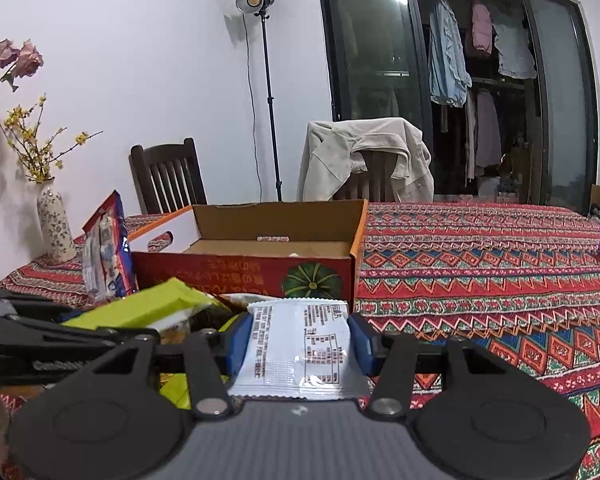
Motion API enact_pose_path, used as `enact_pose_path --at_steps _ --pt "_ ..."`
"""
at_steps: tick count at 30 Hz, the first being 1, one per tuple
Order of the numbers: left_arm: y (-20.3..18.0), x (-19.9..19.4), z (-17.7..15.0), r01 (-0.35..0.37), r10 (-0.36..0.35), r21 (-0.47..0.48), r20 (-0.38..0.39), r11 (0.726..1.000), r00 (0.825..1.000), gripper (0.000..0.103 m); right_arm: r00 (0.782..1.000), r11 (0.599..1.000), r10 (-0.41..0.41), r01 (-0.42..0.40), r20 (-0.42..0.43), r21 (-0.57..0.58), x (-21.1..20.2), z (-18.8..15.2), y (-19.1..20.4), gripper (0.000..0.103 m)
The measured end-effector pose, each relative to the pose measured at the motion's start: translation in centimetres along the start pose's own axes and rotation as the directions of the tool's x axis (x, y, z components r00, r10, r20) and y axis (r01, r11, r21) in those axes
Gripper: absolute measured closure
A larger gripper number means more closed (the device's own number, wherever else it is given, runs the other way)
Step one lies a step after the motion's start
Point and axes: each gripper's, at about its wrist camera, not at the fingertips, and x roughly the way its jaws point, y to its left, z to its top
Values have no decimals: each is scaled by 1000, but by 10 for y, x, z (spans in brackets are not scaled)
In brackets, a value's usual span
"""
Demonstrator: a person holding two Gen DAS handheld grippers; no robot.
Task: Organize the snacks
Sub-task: 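Grasp a yellow-green bar packet with the left tool, then carry both packets over the box and open both tools to drop them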
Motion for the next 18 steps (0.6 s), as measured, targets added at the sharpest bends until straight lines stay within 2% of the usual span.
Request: enact_pose_path --at_steps 9,18 --pt "7 -25 29 14 -12 -18 108 1000 994 64 999 1000 -18 18 39 -10 -5 21 4 52" --pt "27 -6 79 7 6 -91 151 996 989 64 995 999 -52 53 88 -4 18 65 9 51"
